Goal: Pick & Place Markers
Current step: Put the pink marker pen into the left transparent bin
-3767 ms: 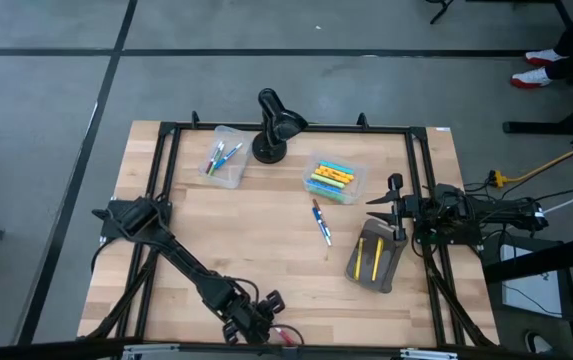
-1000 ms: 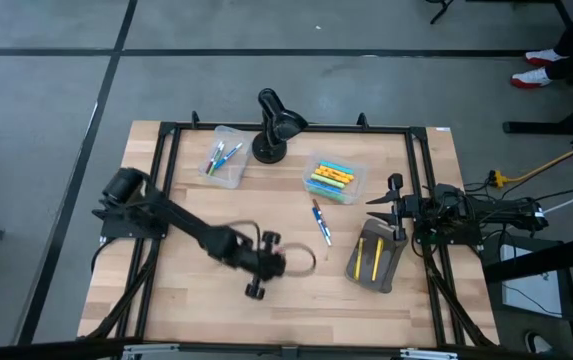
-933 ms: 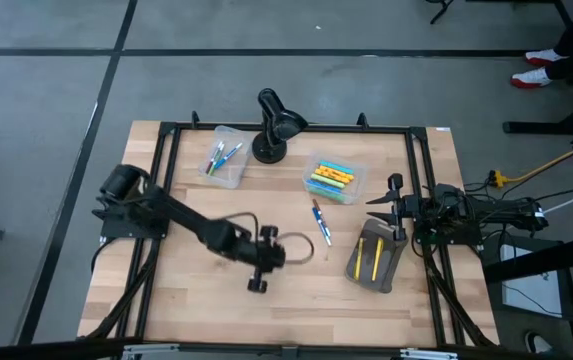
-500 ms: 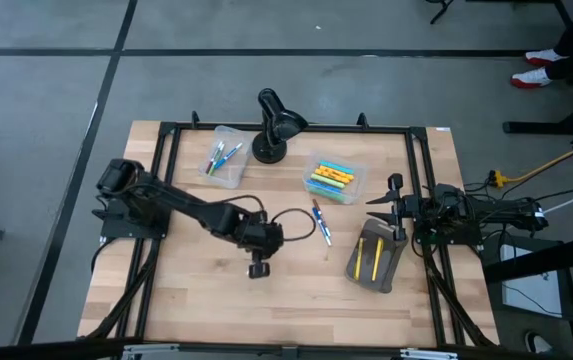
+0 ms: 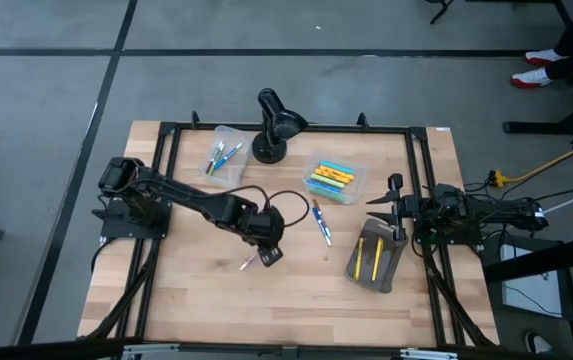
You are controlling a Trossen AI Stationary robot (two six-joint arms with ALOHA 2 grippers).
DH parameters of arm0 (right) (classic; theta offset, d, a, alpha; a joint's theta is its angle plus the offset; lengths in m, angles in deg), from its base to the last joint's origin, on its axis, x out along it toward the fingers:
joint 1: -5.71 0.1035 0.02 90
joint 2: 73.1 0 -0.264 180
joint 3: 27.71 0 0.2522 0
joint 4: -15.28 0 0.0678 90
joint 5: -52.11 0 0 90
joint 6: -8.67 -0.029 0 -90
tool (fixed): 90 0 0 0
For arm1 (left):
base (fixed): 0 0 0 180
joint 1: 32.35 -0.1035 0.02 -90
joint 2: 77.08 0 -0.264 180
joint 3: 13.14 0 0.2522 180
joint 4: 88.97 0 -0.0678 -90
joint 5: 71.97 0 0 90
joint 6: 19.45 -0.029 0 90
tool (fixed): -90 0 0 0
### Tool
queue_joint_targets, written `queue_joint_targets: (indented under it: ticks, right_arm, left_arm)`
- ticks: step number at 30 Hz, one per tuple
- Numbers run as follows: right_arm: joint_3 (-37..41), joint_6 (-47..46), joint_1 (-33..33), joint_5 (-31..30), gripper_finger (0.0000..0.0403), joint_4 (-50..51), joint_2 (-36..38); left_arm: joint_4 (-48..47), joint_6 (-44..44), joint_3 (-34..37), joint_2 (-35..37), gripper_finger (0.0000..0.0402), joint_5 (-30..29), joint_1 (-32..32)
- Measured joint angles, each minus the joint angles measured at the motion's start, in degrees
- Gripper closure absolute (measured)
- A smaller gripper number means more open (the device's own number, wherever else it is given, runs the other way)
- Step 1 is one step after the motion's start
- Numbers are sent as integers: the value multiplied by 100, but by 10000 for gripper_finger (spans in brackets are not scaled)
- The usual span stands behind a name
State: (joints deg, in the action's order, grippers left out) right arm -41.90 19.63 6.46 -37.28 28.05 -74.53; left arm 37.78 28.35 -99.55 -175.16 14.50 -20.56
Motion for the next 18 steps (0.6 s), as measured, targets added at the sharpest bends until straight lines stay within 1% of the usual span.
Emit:
queue_joint_targets:
  ticks: [4, 8, 13, 18]
  right_arm:
    - [0, 0, 2, 1, 276, 0, 0]
    - [0, 0, 2, 1, 276, 0, 0]
    - [0, 0, 0, 1, 276, 0, 0]
    - [0, 2, 0, 1, 276, 0, -2]
  left_arm:
    - [-402, 640, 4, 0, 230, 49, 56]
    - [-794, 1134, 4, 0, 232, -51, 116]
    - [-1111, 1377, 4, -28, 233, -133, 135]
    - [-1262, 1420, 7, -334, 233, -8, 128]
